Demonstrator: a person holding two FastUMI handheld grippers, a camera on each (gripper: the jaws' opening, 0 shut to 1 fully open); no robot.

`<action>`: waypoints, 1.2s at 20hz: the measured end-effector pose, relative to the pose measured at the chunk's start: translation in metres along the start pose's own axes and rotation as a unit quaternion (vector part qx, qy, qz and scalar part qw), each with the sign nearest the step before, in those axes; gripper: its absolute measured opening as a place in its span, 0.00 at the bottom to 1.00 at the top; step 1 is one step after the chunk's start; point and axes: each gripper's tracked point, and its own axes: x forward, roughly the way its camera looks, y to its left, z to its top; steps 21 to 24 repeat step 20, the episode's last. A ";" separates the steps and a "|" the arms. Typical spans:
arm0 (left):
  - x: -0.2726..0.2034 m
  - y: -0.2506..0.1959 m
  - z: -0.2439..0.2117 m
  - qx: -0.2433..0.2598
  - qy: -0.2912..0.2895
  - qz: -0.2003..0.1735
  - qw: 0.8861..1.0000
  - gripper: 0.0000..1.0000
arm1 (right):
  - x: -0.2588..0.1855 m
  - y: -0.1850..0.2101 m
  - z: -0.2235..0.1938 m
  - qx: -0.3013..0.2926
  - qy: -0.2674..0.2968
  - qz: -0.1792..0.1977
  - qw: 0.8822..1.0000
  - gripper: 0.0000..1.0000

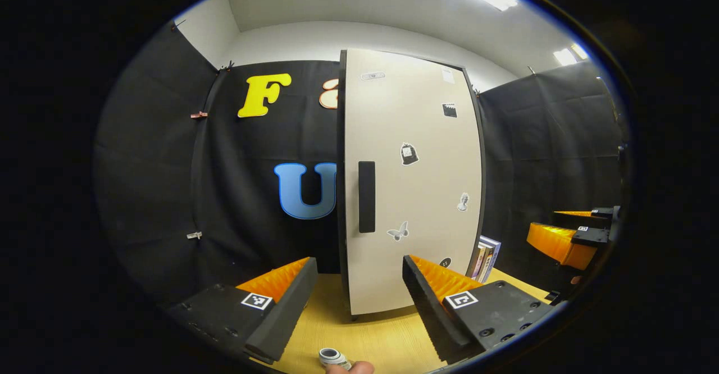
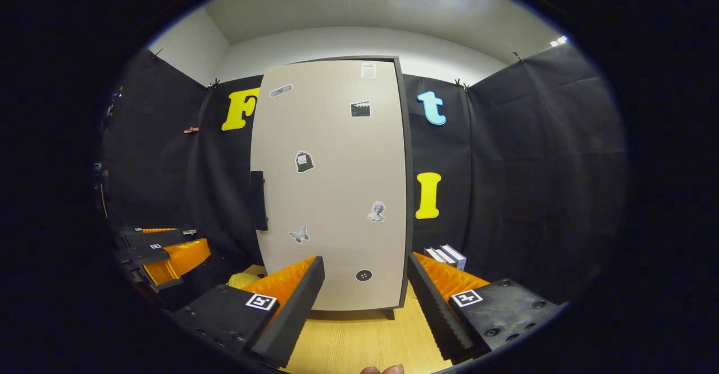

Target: Open the cabinet door with the right hand, grasp the bottle in the cabinet with the left hand and place it on the coaster, then close the cabinet door with the right hand.

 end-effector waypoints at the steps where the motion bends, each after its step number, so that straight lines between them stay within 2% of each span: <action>1: 0.000 -0.001 0.001 0.000 0.000 -0.001 1.000 0.96 | -0.001 -0.001 0.000 0.001 -0.001 0.000 1.000 0.96; 24: 0.002 -0.018 0.001 0.000 0.002 0.005 1.000 0.95 | -0.006 -0.012 0.002 -0.003 -0.005 0.002 1.000 0.96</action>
